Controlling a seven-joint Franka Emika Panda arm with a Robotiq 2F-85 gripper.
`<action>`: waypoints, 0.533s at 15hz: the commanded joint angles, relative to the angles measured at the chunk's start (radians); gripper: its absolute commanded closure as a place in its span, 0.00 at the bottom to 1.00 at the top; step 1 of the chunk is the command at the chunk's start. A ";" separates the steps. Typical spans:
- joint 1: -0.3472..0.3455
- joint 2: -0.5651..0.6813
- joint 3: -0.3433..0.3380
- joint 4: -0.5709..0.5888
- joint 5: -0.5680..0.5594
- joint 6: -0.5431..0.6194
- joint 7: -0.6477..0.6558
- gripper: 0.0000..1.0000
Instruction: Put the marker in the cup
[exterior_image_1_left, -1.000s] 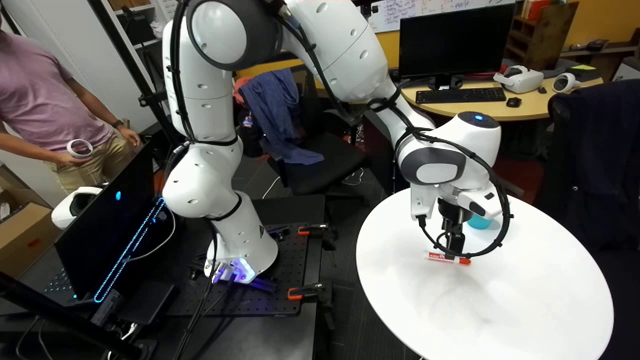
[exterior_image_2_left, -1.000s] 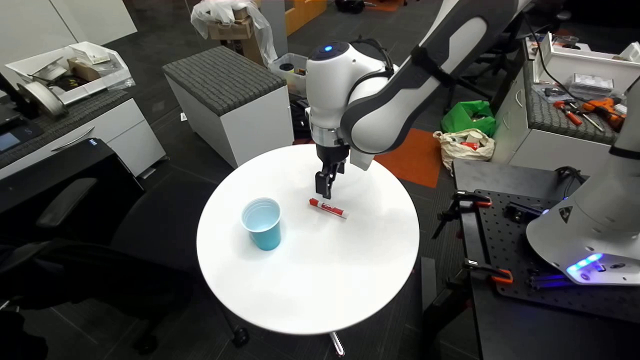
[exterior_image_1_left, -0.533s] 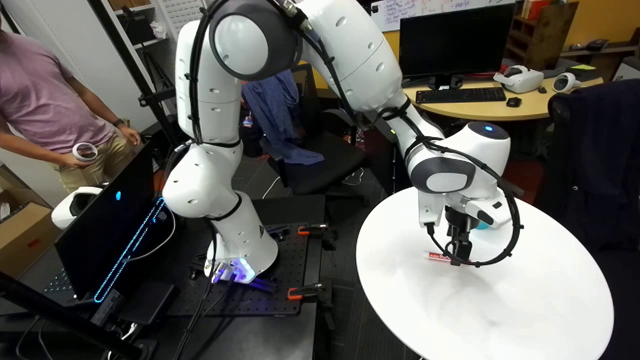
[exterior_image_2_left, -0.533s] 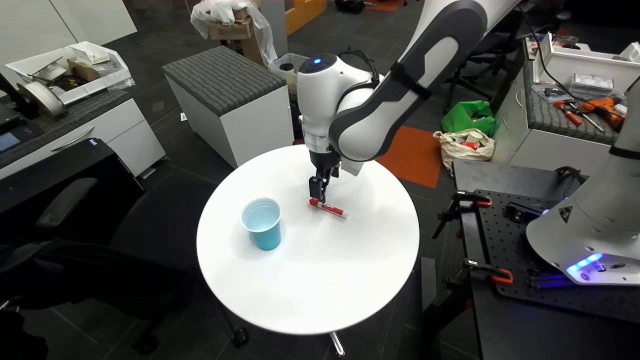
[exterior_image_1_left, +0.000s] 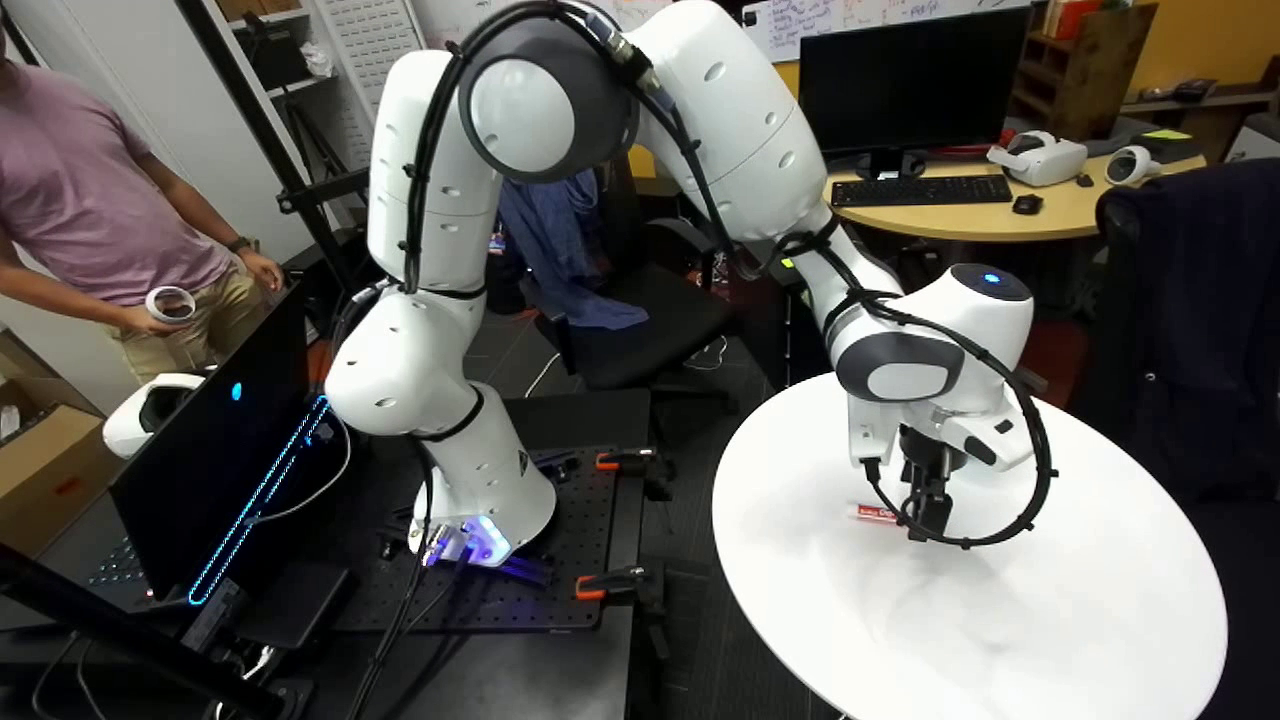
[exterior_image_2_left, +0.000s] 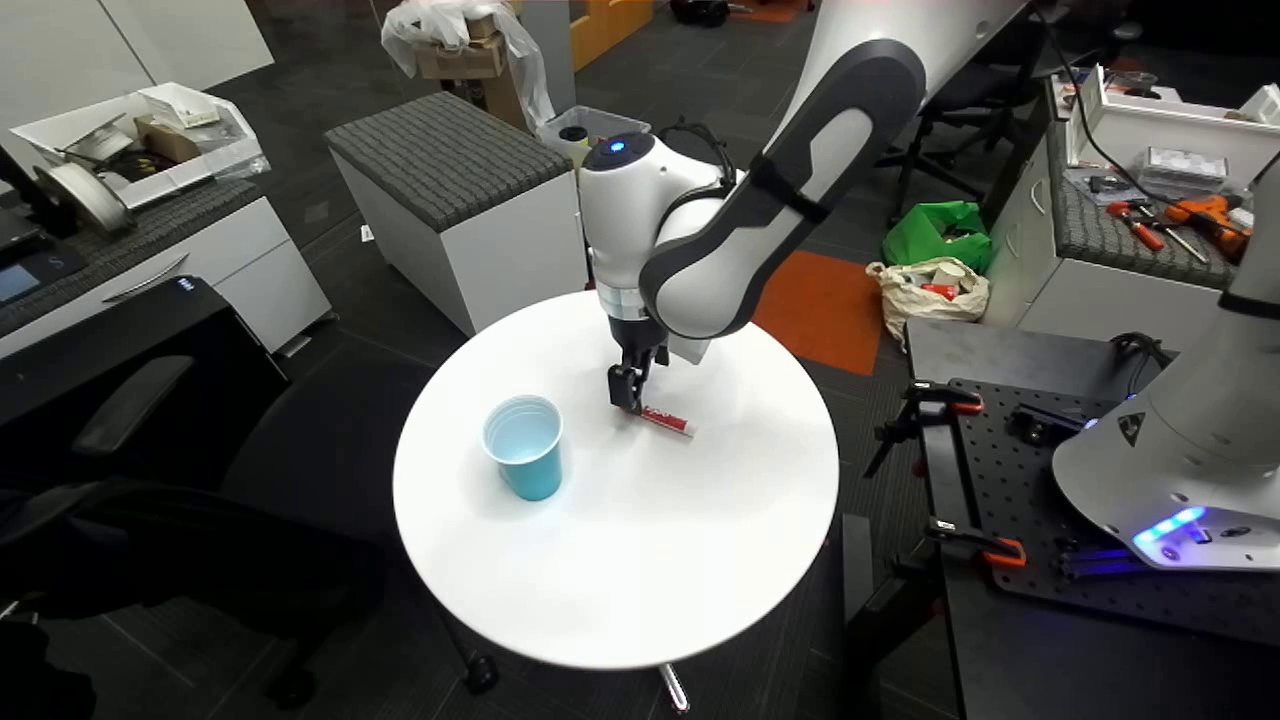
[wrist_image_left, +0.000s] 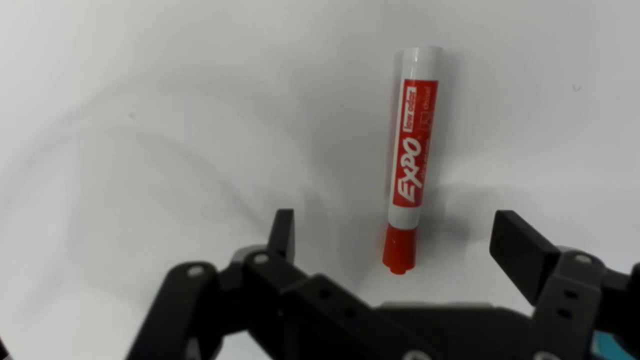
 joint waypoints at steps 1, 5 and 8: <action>0.000 0.025 0.003 0.030 0.026 -0.016 -0.032 0.00; -0.001 0.019 0.001 0.019 0.027 -0.008 -0.032 0.00; -0.001 0.024 0.001 0.019 0.027 -0.011 -0.030 0.00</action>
